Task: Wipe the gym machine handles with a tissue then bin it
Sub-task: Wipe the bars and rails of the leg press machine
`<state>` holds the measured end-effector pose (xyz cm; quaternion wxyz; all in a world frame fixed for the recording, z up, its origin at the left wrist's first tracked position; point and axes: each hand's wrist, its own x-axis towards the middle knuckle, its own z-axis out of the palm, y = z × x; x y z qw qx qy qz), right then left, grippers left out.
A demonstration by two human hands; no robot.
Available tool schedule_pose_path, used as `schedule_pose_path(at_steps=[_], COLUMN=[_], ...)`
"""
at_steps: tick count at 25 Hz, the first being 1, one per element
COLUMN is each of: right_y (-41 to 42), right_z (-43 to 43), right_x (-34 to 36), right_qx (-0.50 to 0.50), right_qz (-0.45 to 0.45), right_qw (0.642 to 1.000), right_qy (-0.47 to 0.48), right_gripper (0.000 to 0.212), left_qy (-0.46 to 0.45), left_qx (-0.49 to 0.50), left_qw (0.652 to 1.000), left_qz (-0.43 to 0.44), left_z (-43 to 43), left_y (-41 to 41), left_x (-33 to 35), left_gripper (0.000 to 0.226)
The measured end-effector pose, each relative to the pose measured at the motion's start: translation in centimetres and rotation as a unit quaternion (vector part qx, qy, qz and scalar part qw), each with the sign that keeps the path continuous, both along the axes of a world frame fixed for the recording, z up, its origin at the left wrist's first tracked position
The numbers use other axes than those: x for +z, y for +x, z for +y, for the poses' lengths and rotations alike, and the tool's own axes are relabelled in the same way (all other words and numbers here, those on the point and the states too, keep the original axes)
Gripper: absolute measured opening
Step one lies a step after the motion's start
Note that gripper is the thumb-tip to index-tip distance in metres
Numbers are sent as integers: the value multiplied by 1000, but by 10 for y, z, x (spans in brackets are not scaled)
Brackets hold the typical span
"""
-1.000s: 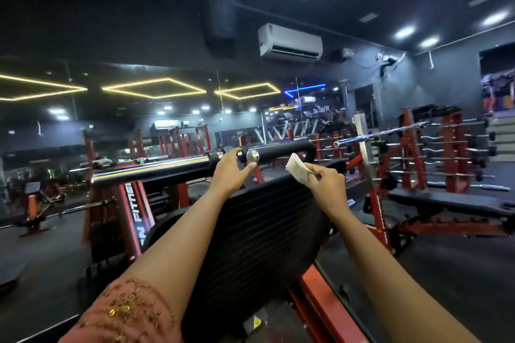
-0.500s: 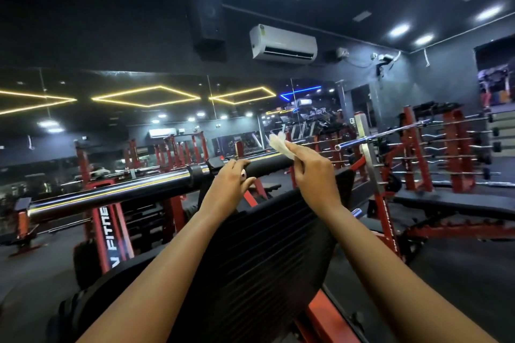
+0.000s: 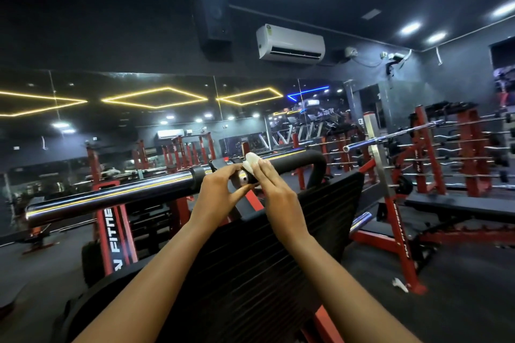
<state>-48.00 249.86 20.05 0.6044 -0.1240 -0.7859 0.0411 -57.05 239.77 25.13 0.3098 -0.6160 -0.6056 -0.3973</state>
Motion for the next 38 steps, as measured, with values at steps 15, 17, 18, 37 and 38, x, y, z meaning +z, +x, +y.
schedule_pose_path(at_steps=[15,17,18,37,38], right_y=[-10,0,3,-4,-2], right_z=[39,65,72,27,30], right_x=[-10,-7,-6,-13,-13], right_qx=[-67,-98,-98,-14,-29], right_qz=[83,98,110,44,41], right_qw=[989,990,989,999,998], right_qy=[98,41,3,24,36], right_gripper=[65,68,68,77,77], left_qy=[-55,-71,-66,-62,-54], left_qx=[41,49,48,145,183], left_qw=[997,995,996,987,978], left_qz=[19,44,48,34,87], left_z=[5,8,10,-34,-38], left_y=[-2,-1,0,-11,-12], left_x=[13,13,11,-58,-69], left_gripper=[42,43,43,64,55])
